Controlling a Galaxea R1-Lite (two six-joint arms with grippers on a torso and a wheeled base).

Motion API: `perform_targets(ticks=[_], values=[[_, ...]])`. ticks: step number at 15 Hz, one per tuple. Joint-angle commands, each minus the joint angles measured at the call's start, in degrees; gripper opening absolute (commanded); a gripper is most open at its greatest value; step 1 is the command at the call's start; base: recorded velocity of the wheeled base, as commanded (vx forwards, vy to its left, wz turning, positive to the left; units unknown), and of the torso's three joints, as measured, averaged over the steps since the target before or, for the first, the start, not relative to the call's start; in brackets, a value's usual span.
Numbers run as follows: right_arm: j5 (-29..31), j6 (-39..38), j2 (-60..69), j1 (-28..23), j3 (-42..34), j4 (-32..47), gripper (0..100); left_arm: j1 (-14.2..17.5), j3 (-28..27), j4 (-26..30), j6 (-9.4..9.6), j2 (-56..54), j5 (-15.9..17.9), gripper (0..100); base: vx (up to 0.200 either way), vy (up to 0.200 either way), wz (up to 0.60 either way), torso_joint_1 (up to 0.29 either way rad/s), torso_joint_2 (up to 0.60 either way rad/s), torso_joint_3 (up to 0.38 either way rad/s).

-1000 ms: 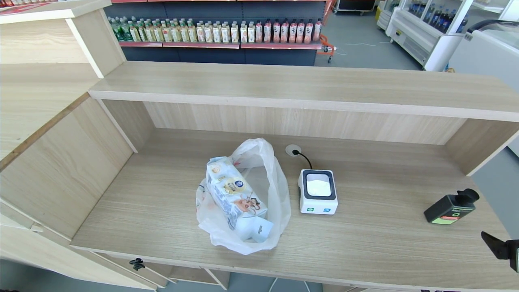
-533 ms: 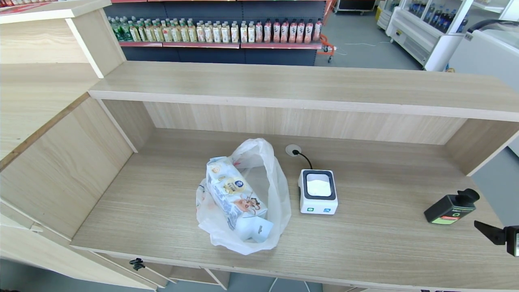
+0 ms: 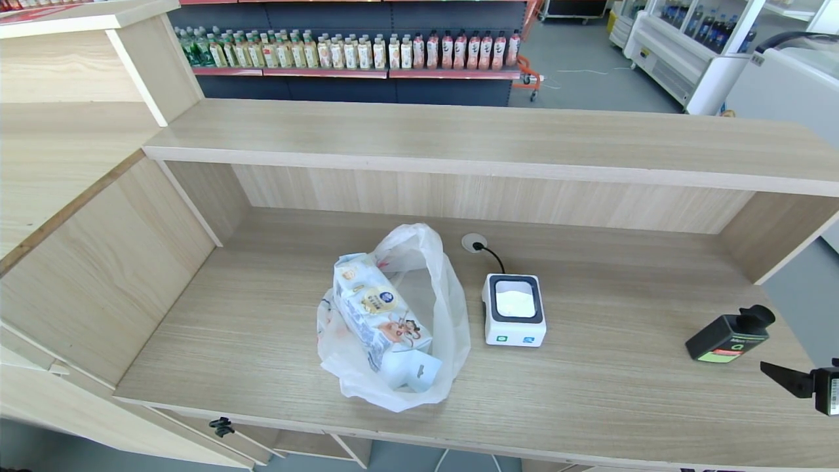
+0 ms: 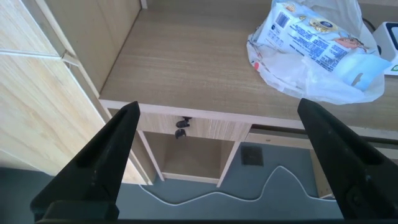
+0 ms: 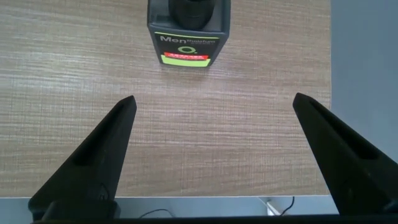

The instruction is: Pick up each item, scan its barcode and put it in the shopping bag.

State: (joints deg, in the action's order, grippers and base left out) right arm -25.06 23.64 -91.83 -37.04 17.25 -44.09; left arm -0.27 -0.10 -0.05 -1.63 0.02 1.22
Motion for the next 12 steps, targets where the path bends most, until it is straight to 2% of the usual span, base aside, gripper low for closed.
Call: perform_targets(ticks=[1, 9, 12], values=[[-1.48, 0.01, -2.04, -0.32, 0.42, -0.03, 100, 0.0, 0.01, -0.04, -0.04, -0.02, 0.01, 100, 0.0, 0.0, 0.0, 0.0, 0.0, 0.0], [-2.09, 1.41, -7.92, -0.32, 3.4, -0.38, 100, 0.0, 0.01, -0.04, -0.04, -0.02, 0.01, 100, 0.0, 0.0, 0.0, 0.0, 0.0, 0.0], [-4.56, 1.67, -9.33, -0.23, 5.16, -0.29, 100, 0.0, 0.01, -0.04, -0.04, -0.02, 0.01, 100, 0.0, 0.0, 0.0, 0.0, 0.0, 0.0]])
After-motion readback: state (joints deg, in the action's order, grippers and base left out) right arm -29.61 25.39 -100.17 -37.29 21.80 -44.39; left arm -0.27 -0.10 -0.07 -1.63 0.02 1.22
